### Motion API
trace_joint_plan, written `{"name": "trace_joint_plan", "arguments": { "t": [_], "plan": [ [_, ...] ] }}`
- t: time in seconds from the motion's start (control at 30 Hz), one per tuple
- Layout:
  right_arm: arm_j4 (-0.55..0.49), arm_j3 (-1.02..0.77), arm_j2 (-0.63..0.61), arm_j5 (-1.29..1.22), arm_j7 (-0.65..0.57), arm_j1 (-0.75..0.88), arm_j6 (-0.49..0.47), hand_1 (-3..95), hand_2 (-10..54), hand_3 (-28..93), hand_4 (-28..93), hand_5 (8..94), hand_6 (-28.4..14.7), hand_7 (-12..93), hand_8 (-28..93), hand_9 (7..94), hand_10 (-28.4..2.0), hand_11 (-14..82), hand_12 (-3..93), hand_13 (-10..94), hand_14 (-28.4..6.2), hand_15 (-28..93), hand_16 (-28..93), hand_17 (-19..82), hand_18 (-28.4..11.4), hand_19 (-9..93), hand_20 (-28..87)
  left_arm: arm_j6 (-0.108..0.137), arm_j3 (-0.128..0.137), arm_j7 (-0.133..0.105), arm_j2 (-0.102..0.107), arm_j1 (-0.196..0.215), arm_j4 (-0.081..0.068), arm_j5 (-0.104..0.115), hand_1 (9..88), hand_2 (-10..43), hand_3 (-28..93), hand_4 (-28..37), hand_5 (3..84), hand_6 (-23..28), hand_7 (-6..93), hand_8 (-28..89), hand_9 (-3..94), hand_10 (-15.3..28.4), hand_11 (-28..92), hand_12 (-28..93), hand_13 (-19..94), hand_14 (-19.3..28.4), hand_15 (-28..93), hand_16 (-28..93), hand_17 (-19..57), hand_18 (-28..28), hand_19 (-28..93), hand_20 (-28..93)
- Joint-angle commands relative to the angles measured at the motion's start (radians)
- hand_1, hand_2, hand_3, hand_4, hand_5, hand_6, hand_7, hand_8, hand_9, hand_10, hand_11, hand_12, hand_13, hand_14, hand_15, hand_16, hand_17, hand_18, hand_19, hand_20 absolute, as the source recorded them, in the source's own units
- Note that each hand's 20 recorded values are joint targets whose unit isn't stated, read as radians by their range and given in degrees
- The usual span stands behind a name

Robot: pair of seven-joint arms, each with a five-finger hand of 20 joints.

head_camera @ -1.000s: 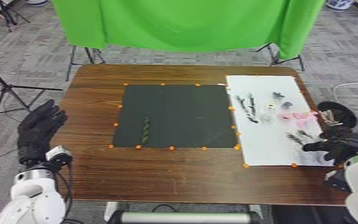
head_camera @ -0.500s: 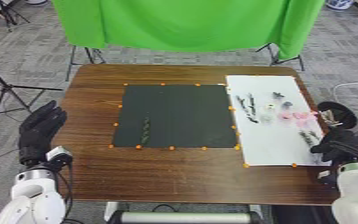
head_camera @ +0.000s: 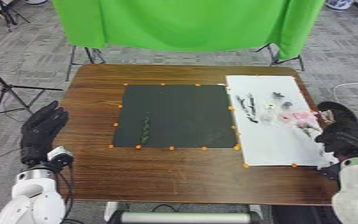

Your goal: Arrange flowers

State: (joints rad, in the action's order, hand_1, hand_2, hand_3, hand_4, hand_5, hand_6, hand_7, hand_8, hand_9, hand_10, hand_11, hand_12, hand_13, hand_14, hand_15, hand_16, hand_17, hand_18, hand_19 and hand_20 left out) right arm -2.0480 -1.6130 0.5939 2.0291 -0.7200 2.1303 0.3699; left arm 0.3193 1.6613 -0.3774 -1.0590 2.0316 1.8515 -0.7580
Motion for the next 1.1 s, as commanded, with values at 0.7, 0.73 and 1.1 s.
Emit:
{"name": "trace_joint_plan", "arguments": {
  "t": [0.7, 0.73, 1.1],
  "plan": [
    [0.132, 0.945, 0.3, -0.09, 0.048, -0.971, -0.053, 56.0, -9.5, 61, -18, 80.6, -2.5, 29, 11, 93.5, -10.9, 30.1, 22.0, 94, -1.3, 58, 24, 72, -7.4, 93, 32, -0.045, 0.01, 0.047, 0.018, 0.01, 0.008, -0.02, 46.2, -2.4, 71, -13.2, 48.8, 0.4, 21.7, -11, 42.4, 12.2, 23, 9, 38, 13.2, 23, -3, 20.7, 11.2, 8, 32],
    [0.145, 0.962, 0.316, -0.107, 0.048, -0.986, -0.054, 56.0, -9.5, 61, -18, 80.6, -2.6, 29, 11, 93.5, -10.9, 30.2, 22.0, 94, -1.3, 58, 24, 72, -7.4, 93, 32, -0.046, 0.01, 0.049, 0.018, 0.011, 0.009, -0.02, 46.1, -2.4, 71, -13.1, 48.8, 0.4, 21.7, -11, 42.4, 12.3, 23, 9, 38, 13.1, 23, -3, 20.6, 11.2, 8, 32],
    [0.264, 1.079, 0.444, -0.177, 0.018, -1.064, -0.015, 56.2, -9.5, 61, -18, 80.7, -2.7, 29, 12, 93.7, -10.8, 30.4, 21.9, 94, -1.3, 59, 24, 72, -7.3, 93, 32, -0.05, 0.007, 0.058, 0.024, 0.01, 0.01, -0.021, 45.7, -2.6, 71, -13.2, 49.0, 0.5, 21.3, -10, 42.5, 12.3, 22, 9, 38, 13.2, 22, -3, 20.0, 11.2, 9, 31]
  ]
}}
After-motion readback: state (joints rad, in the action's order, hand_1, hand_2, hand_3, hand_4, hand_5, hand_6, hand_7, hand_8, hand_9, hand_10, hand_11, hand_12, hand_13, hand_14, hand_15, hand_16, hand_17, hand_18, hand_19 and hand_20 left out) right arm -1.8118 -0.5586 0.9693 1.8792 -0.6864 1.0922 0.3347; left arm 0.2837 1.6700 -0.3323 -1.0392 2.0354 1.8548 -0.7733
